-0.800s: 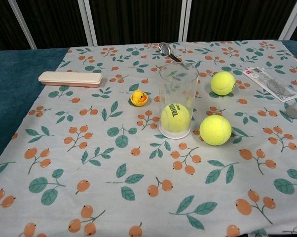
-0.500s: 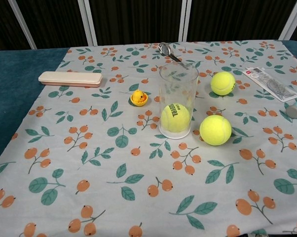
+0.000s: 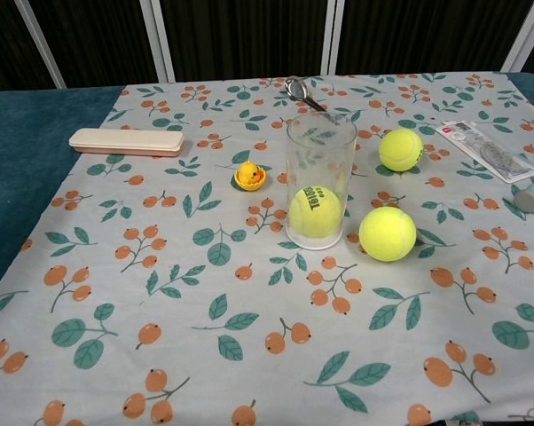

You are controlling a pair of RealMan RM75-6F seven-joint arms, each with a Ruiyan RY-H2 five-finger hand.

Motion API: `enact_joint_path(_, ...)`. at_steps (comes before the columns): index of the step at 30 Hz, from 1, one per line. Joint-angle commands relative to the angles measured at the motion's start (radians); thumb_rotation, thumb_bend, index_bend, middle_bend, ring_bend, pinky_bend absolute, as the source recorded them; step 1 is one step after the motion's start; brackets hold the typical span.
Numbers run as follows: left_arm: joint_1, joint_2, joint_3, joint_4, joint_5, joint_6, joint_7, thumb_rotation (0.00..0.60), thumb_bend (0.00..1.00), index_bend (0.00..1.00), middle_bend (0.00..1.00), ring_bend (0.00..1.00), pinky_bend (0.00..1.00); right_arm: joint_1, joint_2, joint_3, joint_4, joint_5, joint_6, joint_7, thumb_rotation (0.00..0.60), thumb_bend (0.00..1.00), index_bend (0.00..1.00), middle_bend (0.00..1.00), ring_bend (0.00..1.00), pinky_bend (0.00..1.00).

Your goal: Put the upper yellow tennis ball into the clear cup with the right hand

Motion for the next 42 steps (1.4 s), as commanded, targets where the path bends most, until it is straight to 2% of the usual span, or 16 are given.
enact_joint_path(1, -0.001, 0.000, 0.000, 0.000, -0.001, -0.001, 0.000, 0.600, 0.30, 0.03, 0.03, 0.00, 0.00, 0.001, 0.004, -0.002, 0.000, 0.009, -0.003, -0.009, 0.600, 0.12, 0.00, 0.00, 0.10, 0.24)
enact_joint_path(6, -0.002, 0.000, -0.002, 0.000, -0.005, -0.005, 0.000, 0.600, 0.30, 0.03, 0.03, 0.00, 0.00, 0.007, -0.005, -0.009, 0.007, 0.018, -0.004, -0.034, 0.600, 0.12, 0.00, 0.00, 0.10, 0.24)
enact_joint_path(10, -0.005, -0.001, -0.001, 0.001, -0.005, -0.011, -0.001, 0.600, 0.30, 0.03, 0.03, 0.00, 0.00, 0.044, -0.047, -0.057, 0.081, 0.061, 0.006, -0.276, 0.600, 0.12, 0.00, 0.00, 0.10, 0.23)
enact_joint_path(13, -0.008, -0.004, -0.002, 0.004, -0.006, -0.016, 0.001, 0.600, 0.30, 0.03, 0.03, 0.00, 0.00, 0.097, -0.119, -0.105, 0.183, 0.126, 0.017, -0.539, 0.600, 0.12, 0.00, 0.00, 0.09, 0.21)
enact_joint_path(17, -0.012, -0.005, -0.008, 0.009, -0.019, -0.024, -0.003, 0.600, 0.30, 0.03, 0.03, 0.00, 0.00, 0.144, -0.223, -0.121, 0.298, 0.197, 0.033, -0.678, 0.600, 0.12, 0.00, 0.00, 0.09, 0.19)
enact_joint_path(21, -0.023, -0.010, -0.014, 0.012, -0.029, -0.040, -0.002, 0.600, 0.30, 0.03, 0.03, 0.00, 0.00, 0.182, -0.327, -0.151, 0.441, 0.246, -0.017, -0.735, 0.600, 0.12, 0.00, 0.00, 0.09, 0.19)
enact_joint_path(28, -0.026, -0.015, -0.010, 0.010, -0.028, -0.044, 0.010, 0.600, 0.30, 0.03, 0.03, 0.00, 0.00, 0.213, -0.446, -0.196, 0.602, 0.274, -0.110, -0.760, 0.600, 0.12, 0.00, 0.00, 0.09, 0.19)
enact_joint_path(32, -0.025, -0.015, -0.012, 0.010, -0.037, -0.046, 0.010, 0.600, 0.30, 0.03, 0.03, 0.00, 0.00, 0.230, -0.490, -0.216, 0.664, 0.291, -0.163, -0.778, 0.600, 0.12, 0.00, 0.00, 0.09, 0.19)
enact_joint_path(42, -0.025, -0.016, -0.014, 0.002, -0.050, -0.049, 0.015, 0.600, 0.30, 0.03, 0.03, 0.00, 0.00, 0.256, -0.606, -0.217, 0.794, 0.299, -0.201, -0.775, 0.600, 0.12, 0.00, 0.00, 0.09, 0.19)
